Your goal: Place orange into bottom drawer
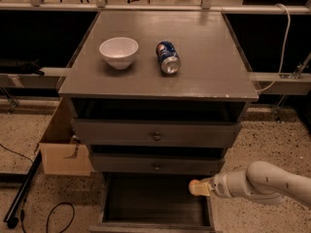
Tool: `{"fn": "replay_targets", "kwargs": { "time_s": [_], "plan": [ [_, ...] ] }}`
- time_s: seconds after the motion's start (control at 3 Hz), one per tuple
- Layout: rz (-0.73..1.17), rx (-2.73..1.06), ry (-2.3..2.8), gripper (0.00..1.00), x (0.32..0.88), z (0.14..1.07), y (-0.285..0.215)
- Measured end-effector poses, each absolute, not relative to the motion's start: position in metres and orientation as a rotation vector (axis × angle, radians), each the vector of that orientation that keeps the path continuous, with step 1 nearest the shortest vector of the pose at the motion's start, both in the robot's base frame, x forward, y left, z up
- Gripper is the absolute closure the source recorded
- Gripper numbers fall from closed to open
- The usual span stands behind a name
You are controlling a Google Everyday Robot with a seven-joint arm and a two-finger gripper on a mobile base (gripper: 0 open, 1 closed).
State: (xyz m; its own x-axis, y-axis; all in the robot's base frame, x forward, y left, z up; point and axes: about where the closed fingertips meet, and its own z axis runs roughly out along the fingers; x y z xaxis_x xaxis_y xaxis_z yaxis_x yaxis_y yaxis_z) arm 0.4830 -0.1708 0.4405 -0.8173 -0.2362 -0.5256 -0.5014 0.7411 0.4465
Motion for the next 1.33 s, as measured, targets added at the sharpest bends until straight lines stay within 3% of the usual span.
{"fn": "replay_targets", "kwargs": {
  "time_s": [0.67, 1.33],
  "plan": [
    [0.962, -0.418, 2.467, 1.0, 0.524, 0.346, -0.128],
    [0.96, -0.432, 2.446, 1.0, 0.533, 0.351, -0.121]
  ]
}}
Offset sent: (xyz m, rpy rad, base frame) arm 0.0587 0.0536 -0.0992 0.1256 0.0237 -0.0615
